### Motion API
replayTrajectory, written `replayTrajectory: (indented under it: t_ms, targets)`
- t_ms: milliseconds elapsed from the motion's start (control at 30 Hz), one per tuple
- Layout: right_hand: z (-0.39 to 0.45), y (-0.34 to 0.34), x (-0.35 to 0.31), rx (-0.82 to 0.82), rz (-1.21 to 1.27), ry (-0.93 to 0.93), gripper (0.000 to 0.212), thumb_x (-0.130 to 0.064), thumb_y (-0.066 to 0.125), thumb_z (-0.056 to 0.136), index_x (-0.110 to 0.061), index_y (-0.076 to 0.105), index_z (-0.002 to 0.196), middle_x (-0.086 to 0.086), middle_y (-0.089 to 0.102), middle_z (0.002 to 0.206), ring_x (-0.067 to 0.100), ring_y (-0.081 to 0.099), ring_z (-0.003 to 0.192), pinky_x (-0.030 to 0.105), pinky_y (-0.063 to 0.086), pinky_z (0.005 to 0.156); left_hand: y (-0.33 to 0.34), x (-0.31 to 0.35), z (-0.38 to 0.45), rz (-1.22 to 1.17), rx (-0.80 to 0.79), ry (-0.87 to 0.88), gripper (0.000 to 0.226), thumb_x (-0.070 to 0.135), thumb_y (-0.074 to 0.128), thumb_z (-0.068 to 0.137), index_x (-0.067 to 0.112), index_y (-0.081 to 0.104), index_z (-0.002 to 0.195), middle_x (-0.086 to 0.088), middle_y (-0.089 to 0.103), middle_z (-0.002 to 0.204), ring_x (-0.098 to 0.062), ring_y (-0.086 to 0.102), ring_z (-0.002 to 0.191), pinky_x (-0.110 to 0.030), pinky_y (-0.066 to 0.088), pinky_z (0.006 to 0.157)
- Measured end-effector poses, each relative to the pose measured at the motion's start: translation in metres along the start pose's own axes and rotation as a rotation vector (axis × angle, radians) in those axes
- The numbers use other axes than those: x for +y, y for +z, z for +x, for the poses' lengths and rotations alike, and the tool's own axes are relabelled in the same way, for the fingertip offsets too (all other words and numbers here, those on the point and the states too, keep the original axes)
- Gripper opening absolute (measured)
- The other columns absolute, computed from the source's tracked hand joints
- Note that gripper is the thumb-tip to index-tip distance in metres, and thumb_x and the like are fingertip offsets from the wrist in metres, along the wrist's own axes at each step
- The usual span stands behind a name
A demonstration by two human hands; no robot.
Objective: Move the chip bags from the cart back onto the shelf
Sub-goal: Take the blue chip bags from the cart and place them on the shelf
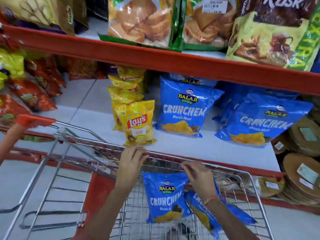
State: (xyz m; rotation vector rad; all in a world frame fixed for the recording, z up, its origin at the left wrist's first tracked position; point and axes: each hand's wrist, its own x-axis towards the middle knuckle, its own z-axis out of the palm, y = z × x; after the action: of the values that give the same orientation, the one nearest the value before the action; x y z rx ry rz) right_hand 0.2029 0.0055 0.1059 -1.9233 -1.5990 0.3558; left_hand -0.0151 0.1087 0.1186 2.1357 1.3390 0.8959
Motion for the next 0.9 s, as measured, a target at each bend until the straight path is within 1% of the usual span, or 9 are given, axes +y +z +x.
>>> replayTrajectory:
  t_ms: [133, 233, 333, 400, 533, 667, 733, 800, 900]
  targets:
    - [-0.023, 0.011, 0.037, -0.113, -0.106, 0.233, 0.01, -0.02, 0.062, 0.086, -0.016, 0.067, 0.095, 0.007, 0.072, 0.093, 0.019, 0.066, 0.079, 0.034, 0.058, 0.073, 0.035, -0.009, -0.031, 0.045, -0.224, 0.002, 0.045, 0.057, 0.036, 0.082, 0.023, 0.063, 0.095, 0.012, 0.062, 0.095, 0.009, 0.053, 0.091, -0.008, 0.046, 0.083]
    - [-0.018, 0.021, 0.05, -0.265, -0.199, 0.416, 0.02, -0.024, 0.057, 0.089, -0.011, 0.065, 0.101, 0.011, 0.07, 0.099, 0.025, 0.066, 0.087, 0.036, 0.055, 0.076, 0.063, -0.032, -0.056, 0.086, -0.302, -0.089, 0.04, 0.041, 0.039, 0.09, 0.01, 0.06, 0.104, -0.009, 0.065, 0.104, -0.013, 0.053, 0.099, -0.028, 0.048, 0.084]
    - [-0.008, 0.036, 0.058, -0.387, -0.228, 0.581, 0.034, -0.035, 0.058, 0.087, -0.002, 0.064, 0.093, 0.017, 0.071, 0.089, 0.028, 0.066, 0.085, 0.035, 0.053, 0.067, 0.082, -0.04, -0.058, 0.026, -0.259, -0.455, 0.032, 0.018, 0.063, 0.084, 0.007, 0.055, 0.113, -0.016, 0.056, 0.115, -0.029, 0.054, 0.103, -0.039, 0.048, 0.084]
    - [-0.004, 0.047, 0.065, -0.363, -0.086, 0.717, 0.04, -0.037, 0.064, 0.083, 0.003, 0.065, 0.086, 0.02, 0.07, 0.079, 0.029, 0.066, 0.076, 0.034, 0.051, 0.062, 0.089, -0.041, -0.052, -0.165, -0.23, -0.725, 0.017, 0.006, 0.064, 0.082, 0.015, 0.056, 0.094, -0.015, 0.058, 0.106, -0.03, 0.057, 0.091, -0.032, 0.05, 0.069]
    - [-0.01, 0.056, 0.074, -0.274, 0.075, 0.775, 0.031, -0.028, 0.068, 0.081, 0.003, 0.071, 0.081, 0.019, 0.073, 0.08, 0.026, 0.066, 0.073, 0.029, 0.051, 0.066, 0.096, -0.047, -0.054, -0.305, -0.135, -0.953, 0.035, -0.008, 0.061, 0.079, 0.023, 0.048, 0.068, -0.002, 0.056, 0.076, -0.014, 0.057, 0.07, -0.008, 0.044, 0.052]
    - [-0.03, 0.041, 0.07, -0.17, 0.095, 0.723, 0.018, -0.019, 0.07, 0.08, -0.002, 0.07, 0.087, 0.015, 0.074, 0.082, 0.017, 0.063, 0.068, 0.007, 0.043, 0.05, 0.081, -0.05, -0.077, -0.33, -0.101, -0.968, 0.035, 0.001, 0.067, 0.078, 0.029, 0.051, 0.066, 0.008, 0.053, 0.069, -0.005, 0.051, 0.06, 0.006, 0.04, 0.052]
    - [-0.042, 0.028, 0.06, -0.125, 0.183, 0.69, 0.013, -0.014, 0.071, 0.08, -0.004, 0.068, 0.088, 0.014, 0.074, 0.083, 0.014, 0.067, 0.065, 0.02, 0.057, 0.059, 0.071, -0.047, -0.092, -0.401, -0.058, -0.902, 0.015, -0.007, 0.069, 0.073, 0.006, 0.063, 0.071, 0.002, 0.06, 0.065, -0.02, 0.057, 0.065, -0.001, 0.044, 0.05]
    - [-0.053, 0.011, 0.045, -0.093, 0.243, 0.644, 0.009, -0.01, 0.069, 0.081, -0.005, 0.067, 0.087, 0.008, 0.071, 0.073, -0.005, 0.063, 0.053, 0.009, 0.053, 0.056, 0.055, -0.034, -0.103, -0.406, -0.001, -0.843, 0.011, -0.005, 0.072, 0.069, -0.006, 0.065, 0.078, 0.01, 0.065, 0.049, 0.0, 0.061, 0.059, -0.002, 0.044, 0.051]
    - [-0.07, -0.011, 0.023, -0.043, 0.291, 0.582, 0.002, -0.009, 0.067, 0.082, -0.008, 0.067, 0.084, 0.002, 0.066, 0.064, -0.009, 0.061, 0.051, 0.002, 0.047, 0.048, 0.028, -0.007, -0.109, -0.449, 0.025, -0.719, 0.008, -0.004, 0.072, 0.071, -0.001, 0.068, 0.078, 0.019, 0.065, 0.046, 0.012, 0.058, 0.051, -0.001, 0.042, 0.049]
